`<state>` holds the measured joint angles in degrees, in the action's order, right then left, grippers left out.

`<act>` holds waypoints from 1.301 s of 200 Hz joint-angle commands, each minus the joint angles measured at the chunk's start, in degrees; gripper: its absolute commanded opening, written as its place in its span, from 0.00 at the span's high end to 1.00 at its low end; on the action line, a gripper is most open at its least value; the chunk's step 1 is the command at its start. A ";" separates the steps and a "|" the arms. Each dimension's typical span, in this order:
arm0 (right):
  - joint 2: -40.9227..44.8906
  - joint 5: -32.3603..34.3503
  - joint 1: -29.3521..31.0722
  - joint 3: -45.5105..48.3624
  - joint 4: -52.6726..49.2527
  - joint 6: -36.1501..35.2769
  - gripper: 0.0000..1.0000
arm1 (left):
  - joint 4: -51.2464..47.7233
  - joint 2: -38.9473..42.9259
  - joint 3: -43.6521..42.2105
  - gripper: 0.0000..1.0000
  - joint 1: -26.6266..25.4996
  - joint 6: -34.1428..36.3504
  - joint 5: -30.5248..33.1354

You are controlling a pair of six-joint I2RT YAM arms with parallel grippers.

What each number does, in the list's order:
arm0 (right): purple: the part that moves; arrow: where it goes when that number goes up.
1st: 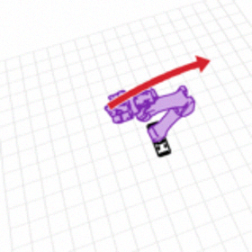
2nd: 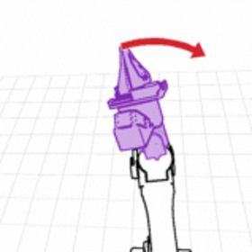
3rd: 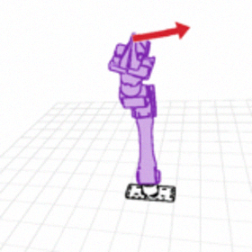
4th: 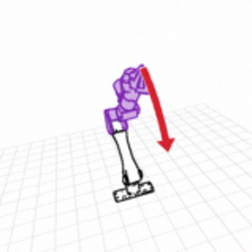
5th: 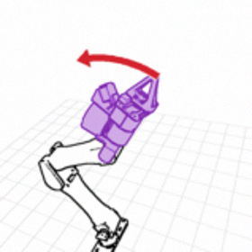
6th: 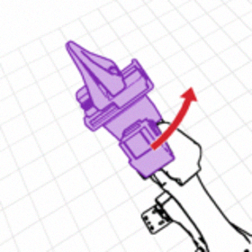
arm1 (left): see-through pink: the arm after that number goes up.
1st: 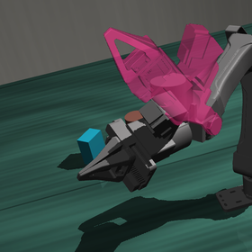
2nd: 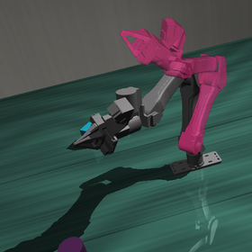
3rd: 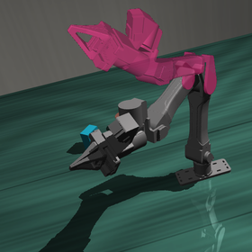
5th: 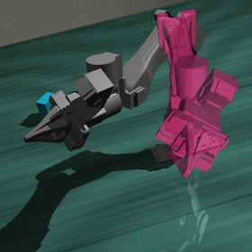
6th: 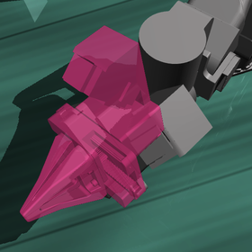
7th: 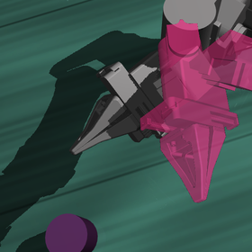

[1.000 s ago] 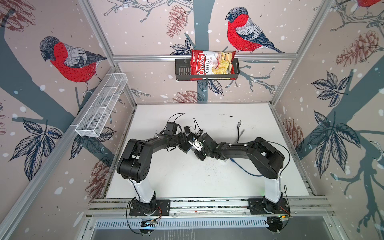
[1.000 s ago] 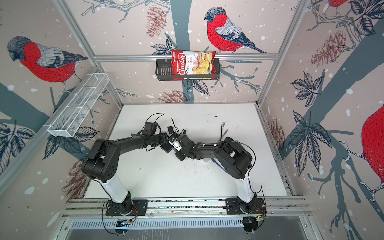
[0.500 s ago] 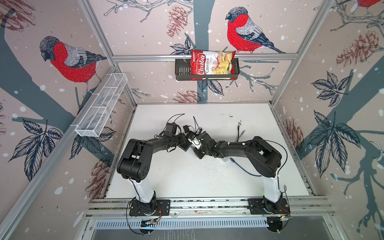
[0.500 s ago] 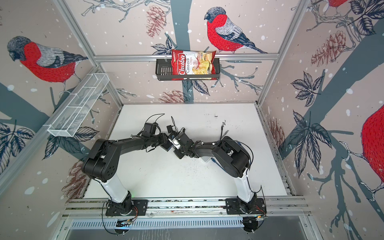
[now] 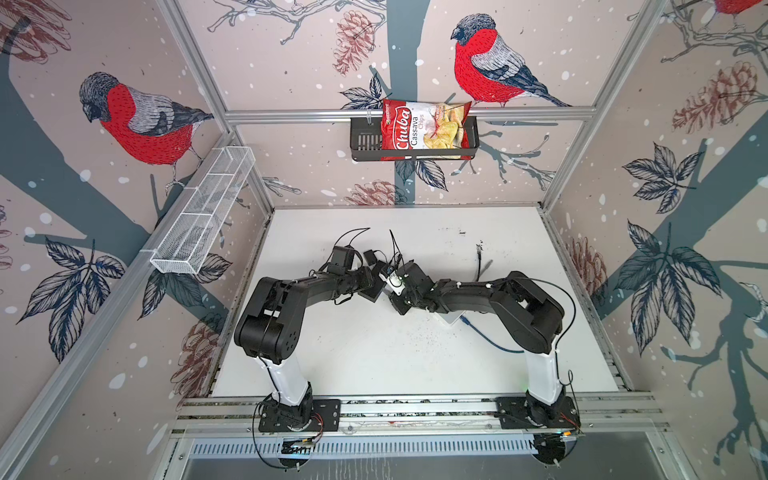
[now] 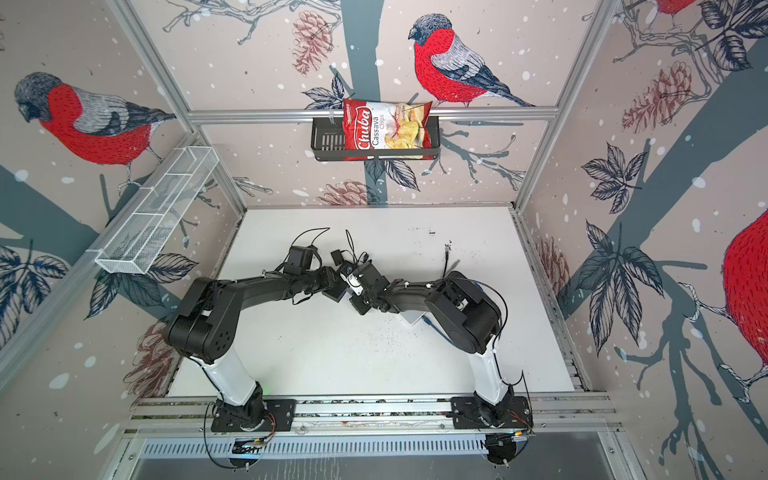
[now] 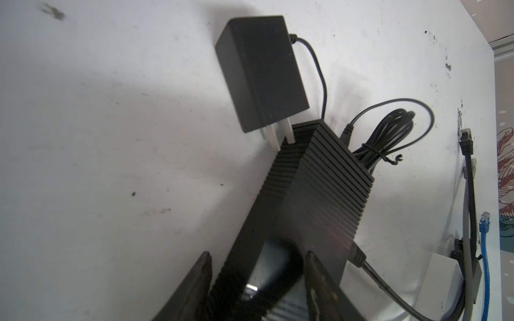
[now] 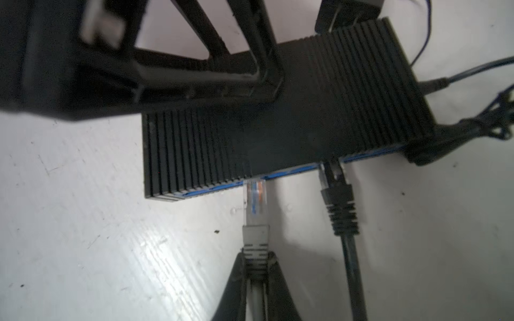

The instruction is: Insert the plug into the switch port

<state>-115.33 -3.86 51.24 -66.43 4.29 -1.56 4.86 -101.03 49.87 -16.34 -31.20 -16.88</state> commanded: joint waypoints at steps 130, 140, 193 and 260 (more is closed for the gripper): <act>-1.05 -1.49 1.49 -2.23 -2.51 -3.54 0.93 | -3.22 -1.11 0.23 0.48 -0.07 1.92 -3.46; -1.19 -1.50 1.40 -2.38 -2.38 -4.49 0.93 | -3.14 -1.18 0.23 0.47 -0.01 2.71 -4.01; -1.48 -4.74 -0.44 -4.05 -2.93 -11.01 0.94 | -4.45 -2.97 1.41 0.47 -0.01 8.69 -9.46; -2.53 -8.00 -3.49 -5.37 -1.32 -16.46 0.94 | -6.75 -5.80 3.39 0.49 -0.49 13.25 -13.48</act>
<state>-117.01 -8.91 48.23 -70.65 -0.51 -15.03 7.05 -106.10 53.43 -16.27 -19.51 -24.82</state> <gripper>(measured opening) 0.124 0.512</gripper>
